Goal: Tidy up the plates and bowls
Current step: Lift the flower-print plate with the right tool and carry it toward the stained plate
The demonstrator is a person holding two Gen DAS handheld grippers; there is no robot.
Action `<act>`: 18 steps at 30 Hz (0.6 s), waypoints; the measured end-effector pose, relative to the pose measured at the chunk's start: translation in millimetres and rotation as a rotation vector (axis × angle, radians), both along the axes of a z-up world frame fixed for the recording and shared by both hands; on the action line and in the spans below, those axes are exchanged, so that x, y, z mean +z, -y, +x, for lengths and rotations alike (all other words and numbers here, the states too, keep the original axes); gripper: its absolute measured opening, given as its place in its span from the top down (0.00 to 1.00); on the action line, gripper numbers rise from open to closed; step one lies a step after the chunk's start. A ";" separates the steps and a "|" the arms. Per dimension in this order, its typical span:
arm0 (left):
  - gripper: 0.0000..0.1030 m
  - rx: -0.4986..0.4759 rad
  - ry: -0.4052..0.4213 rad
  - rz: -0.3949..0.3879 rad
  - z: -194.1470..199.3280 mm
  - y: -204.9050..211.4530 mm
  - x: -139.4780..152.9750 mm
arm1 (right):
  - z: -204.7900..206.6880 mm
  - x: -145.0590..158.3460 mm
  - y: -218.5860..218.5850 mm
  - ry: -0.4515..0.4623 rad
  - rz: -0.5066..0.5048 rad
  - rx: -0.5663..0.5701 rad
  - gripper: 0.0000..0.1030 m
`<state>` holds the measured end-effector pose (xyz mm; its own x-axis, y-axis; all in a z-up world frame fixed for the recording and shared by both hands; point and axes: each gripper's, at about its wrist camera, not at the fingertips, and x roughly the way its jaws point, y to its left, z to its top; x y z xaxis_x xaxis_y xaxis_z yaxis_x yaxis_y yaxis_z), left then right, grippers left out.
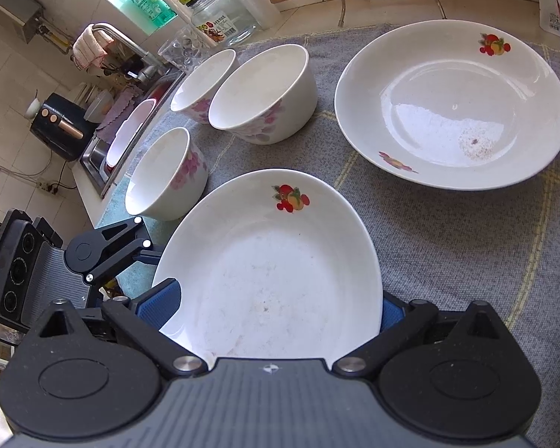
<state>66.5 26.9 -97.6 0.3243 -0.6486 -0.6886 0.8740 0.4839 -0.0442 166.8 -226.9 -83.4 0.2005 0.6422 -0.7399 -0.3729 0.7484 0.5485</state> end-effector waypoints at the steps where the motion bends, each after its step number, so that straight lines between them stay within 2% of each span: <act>1: 0.08 0.000 0.002 -0.002 0.4 0.6 2.5 | 0.0 2.5 1.6 0.007 0.003 0.000 0.00; 10: 0.08 -0.011 0.015 0.004 6.9 20.7 25.5 | -1.7 23.7 26.3 0.058 0.010 -0.012 0.00; 18: 0.08 -0.061 0.033 0.011 23.8 67.7 38.7 | -5.3 39.0 76.3 0.100 0.000 -0.072 0.00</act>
